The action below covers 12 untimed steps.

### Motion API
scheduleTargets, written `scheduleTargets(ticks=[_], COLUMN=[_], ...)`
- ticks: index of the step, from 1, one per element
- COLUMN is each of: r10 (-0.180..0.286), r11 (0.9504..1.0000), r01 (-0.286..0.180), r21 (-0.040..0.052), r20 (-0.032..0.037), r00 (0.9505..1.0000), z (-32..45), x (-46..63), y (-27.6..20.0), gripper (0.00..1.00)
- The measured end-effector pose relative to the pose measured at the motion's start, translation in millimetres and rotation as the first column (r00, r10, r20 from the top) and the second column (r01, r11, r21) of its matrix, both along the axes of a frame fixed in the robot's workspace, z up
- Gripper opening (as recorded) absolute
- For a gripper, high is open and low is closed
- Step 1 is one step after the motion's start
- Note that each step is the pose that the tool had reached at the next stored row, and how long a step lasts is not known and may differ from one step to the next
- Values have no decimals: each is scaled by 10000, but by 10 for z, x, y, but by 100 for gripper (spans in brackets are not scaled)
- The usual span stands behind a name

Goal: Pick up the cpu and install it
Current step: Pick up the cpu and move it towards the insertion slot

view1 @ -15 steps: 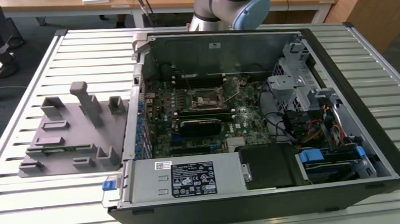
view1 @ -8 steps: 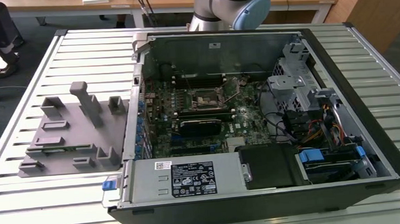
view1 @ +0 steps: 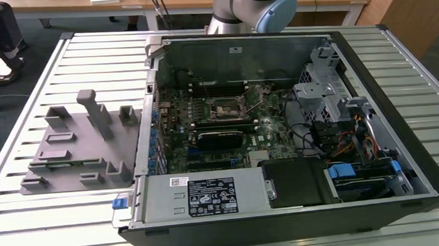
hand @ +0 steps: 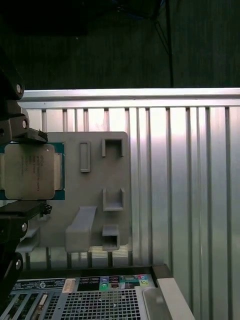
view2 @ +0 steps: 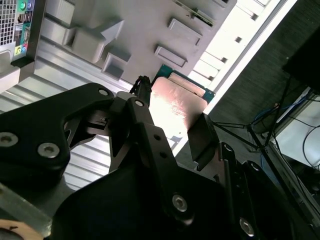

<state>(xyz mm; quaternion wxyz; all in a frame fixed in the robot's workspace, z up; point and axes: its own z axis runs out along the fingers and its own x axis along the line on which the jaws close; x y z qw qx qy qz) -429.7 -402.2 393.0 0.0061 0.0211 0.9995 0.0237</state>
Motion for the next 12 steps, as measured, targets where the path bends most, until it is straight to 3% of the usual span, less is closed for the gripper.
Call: scheduleTargets(ticks=[12], r10=[0], r11=[10000], r01=[0], r21=[0], r20=[0], r00=[10000], z=[0], x=[52], y=[0], gripper=[54])
